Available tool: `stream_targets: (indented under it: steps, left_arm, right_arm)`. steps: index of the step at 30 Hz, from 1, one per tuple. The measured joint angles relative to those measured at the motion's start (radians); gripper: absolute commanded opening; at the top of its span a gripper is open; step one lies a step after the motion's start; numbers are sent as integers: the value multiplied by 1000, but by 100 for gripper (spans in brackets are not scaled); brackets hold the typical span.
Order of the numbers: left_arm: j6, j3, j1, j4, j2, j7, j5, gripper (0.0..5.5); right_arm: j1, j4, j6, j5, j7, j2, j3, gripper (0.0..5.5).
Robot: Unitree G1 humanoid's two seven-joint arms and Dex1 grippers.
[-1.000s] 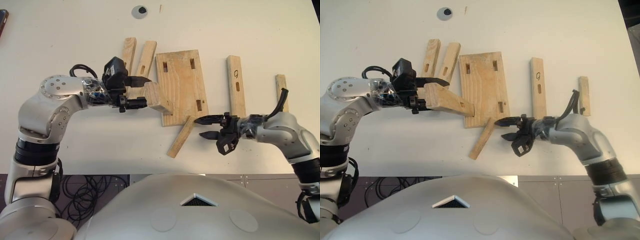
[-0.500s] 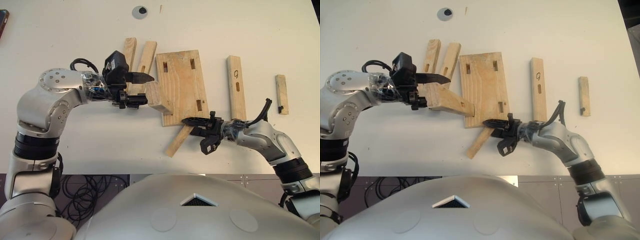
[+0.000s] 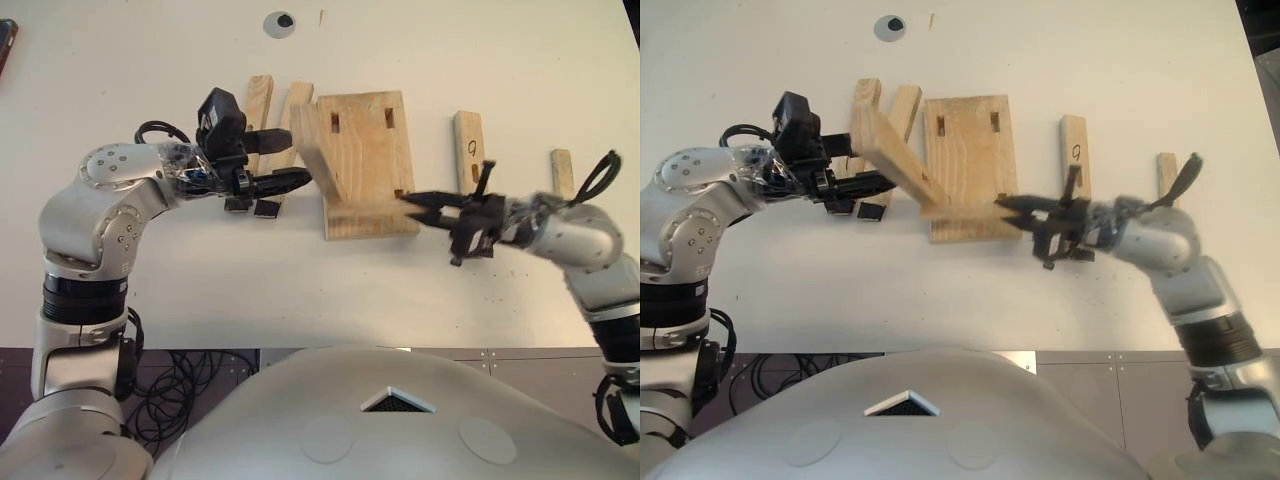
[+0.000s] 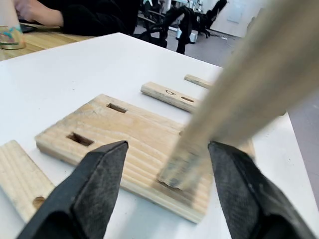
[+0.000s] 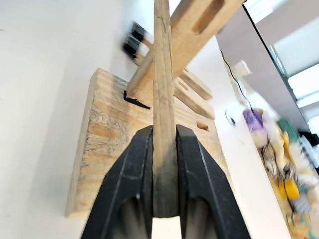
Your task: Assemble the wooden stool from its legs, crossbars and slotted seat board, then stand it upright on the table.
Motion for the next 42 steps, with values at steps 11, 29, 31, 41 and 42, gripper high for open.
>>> stream_targets:
  steps: [11,29,31,41,42]
  left_arm:
    - [-98,201,-233,160,-176,251,-23,297]
    - [108,152,-194,51,-263,267,-374,297]
    - [115,280,-364,120,-288,353,-571,297]
    - [166,276,-623,330,-255,508,-600,297]
    - [167,259,-624,329,-253,498,-577,297]
  right_arm:
    - [-98,-71,753,665,-167,190,-182,39]
    - [-224,-87,996,1046,-577,605,-338,39]
    - [-255,-76,1015,1170,-618,649,-364,39]
    - [-245,-104,1092,1251,-569,674,-321,39]
    - [-245,-110,1103,1216,-533,635,-308,39]
